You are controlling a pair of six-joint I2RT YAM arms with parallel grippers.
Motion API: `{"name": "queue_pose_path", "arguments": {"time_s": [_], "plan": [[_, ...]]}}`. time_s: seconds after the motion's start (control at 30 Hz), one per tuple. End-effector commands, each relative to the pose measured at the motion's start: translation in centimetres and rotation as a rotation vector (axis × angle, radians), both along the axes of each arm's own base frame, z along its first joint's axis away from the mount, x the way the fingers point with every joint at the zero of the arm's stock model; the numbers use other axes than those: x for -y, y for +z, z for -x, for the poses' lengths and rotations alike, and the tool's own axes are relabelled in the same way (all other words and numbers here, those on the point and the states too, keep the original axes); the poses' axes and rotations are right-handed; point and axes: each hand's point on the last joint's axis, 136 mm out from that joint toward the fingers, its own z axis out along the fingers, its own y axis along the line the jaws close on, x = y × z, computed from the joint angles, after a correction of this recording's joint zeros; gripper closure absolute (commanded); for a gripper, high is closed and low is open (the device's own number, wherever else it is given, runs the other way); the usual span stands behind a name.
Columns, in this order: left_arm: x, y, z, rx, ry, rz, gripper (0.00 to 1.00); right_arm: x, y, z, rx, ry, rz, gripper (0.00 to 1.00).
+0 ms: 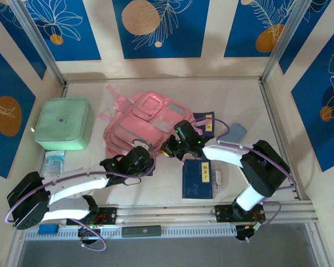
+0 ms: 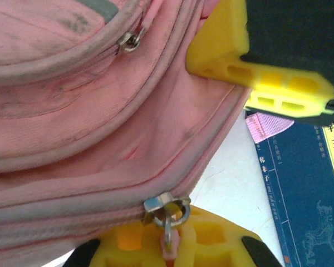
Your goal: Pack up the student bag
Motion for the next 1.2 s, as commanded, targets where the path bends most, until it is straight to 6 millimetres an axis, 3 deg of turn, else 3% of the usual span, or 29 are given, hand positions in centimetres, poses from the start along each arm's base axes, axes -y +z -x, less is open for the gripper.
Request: {"name": "queue_pose_path", "arguments": {"time_s": [0.0, 0.27, 0.47, 0.57, 0.73, 0.83, 1.0, 1.17], "plan": [[-0.4, 2.9, -0.3, 0.052, 0.023, 0.061, 1.0, 2.6, 2.4, -3.0, 0.143, 0.002, 0.082, 0.99], [-4.7, 2.0, 1.1, 0.05, 0.092, 0.0, 1.0, 6.9, 4.2, -7.6, 0.188, 0.063, 0.114, 1.0], [-4.3, 1.8, 1.8, 0.031, 0.024, -0.006, 1.0, 7.5, 4.5, -9.7, 0.177, 0.087, 0.131, 0.98], [-2.9, 2.4, 1.6, 0.03, -0.017, 0.002, 1.0, 6.2, 5.3, -8.9, 0.186, 0.11, 0.099, 0.88], [-1.5, 3.9, 0.3, 0.072, -0.015, 0.03, 1.0, 5.7, 4.7, -5.2, 0.076, 0.104, 0.046, 0.49], [-0.9, 4.5, -0.2, 0.088, -0.009, 0.049, 1.0, 5.3, 4.2, -2.4, -0.011, 0.063, -0.024, 0.36], [0.2, 4.7, -0.5, 0.087, -0.031, 0.077, 1.0, 2.5, 3.9, 1.1, -0.067, 0.041, -0.072, 0.27], [0.9, 4.5, -0.5, 0.071, -0.05, 0.079, 1.0, 0.3, 2.3, 1.1, -0.126, -0.024, -0.109, 0.26]]}}
